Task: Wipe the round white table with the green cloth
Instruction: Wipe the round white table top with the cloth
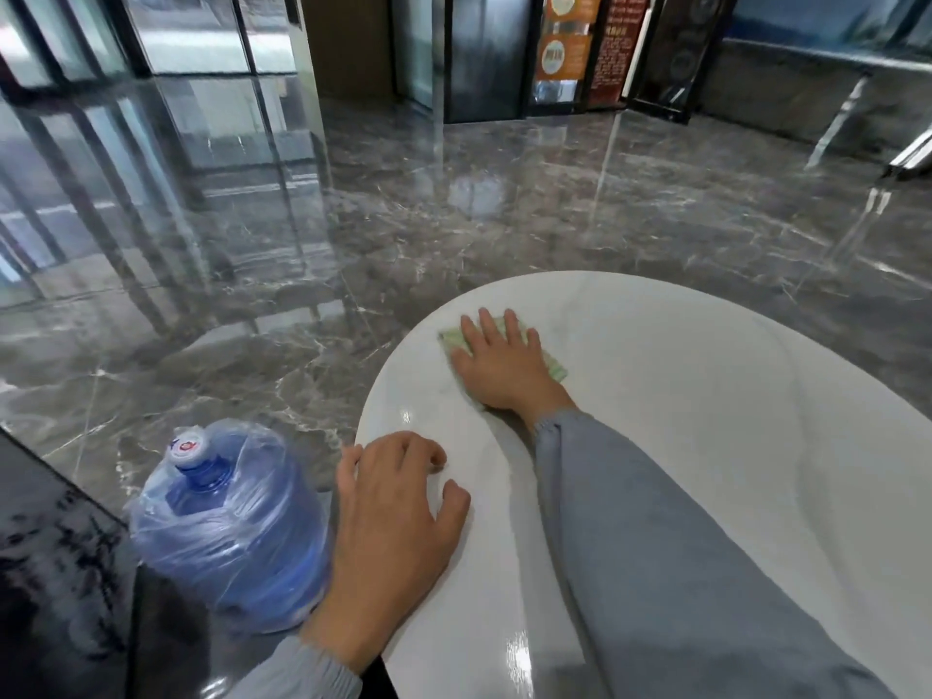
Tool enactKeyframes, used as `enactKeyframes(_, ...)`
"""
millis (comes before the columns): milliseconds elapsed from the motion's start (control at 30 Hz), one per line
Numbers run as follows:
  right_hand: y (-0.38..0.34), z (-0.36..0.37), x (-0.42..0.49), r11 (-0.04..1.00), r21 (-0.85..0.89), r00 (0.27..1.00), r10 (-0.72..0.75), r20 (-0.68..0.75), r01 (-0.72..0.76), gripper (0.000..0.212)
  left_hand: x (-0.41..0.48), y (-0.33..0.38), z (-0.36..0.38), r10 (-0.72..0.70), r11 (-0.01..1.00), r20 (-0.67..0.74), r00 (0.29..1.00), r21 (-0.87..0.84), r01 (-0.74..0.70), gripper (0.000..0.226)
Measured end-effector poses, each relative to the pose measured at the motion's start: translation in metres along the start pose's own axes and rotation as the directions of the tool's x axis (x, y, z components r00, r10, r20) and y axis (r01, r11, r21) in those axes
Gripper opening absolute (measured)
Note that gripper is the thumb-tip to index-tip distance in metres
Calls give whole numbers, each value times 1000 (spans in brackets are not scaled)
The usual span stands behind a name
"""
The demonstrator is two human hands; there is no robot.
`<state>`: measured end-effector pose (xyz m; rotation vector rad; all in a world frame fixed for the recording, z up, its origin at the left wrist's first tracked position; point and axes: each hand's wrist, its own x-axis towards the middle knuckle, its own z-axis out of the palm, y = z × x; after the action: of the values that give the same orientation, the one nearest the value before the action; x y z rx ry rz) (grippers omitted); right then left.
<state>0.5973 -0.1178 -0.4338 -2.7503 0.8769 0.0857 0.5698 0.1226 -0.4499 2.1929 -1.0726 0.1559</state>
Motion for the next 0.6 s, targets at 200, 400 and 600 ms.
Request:
enactKeyframes(200,-64,6,9,963,-15,962,-267,53,268,63,7,-4,1,15,996,27,1000,83,-17,21)
enactKeyframes(400,35,-15,-25,1000,25,999,-10,-46,11,62,3,-3,0,27,997,-1,1000,74,-27,20)
enactKeyframes(600,198,-33,-114,930,38,924,366,-108,-364,63,4,4,-4,27,991,56,998,131,-35,28)
